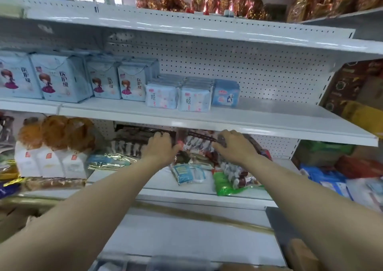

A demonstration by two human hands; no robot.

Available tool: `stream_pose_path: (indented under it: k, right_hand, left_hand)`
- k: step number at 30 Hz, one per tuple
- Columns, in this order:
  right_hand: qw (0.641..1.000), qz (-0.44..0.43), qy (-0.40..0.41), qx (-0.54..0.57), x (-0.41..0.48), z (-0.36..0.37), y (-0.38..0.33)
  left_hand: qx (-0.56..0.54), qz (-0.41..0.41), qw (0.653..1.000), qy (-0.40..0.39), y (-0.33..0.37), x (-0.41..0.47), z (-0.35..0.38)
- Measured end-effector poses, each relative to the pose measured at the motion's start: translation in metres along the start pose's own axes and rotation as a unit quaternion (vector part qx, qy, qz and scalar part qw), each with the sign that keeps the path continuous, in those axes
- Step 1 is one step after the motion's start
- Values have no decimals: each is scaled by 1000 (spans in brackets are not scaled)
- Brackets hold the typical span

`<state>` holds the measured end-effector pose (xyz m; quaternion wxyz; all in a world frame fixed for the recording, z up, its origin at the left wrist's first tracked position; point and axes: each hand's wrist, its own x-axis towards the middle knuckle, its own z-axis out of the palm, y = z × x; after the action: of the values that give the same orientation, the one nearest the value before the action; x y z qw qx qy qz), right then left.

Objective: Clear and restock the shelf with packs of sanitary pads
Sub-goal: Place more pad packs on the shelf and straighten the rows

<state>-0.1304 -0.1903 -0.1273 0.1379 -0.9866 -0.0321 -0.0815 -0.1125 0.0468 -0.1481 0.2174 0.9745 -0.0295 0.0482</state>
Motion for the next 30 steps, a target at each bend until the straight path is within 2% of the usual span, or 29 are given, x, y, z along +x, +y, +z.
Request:
stream_pose_path:
  k: [8, 13, 22, 30]
  right_hand:
    - [996, 44, -69, -19, -6, 99, -2]
    - [988, 82, -128, 20, -17, 171, 6]
    - [946, 118, -293, 75, -54, 352, 50]
    - [892, 131, -425, 86, -99, 549, 108]
  left_hand:
    - [10, 0, 997, -82, -66, 9, 67]
    - [2, -30, 989, -148, -110, 1, 134]
    - [-13, -130, 951, -279, -193, -46, 310]
    - [-44, -220, 916, -331, -272, -107, 493]
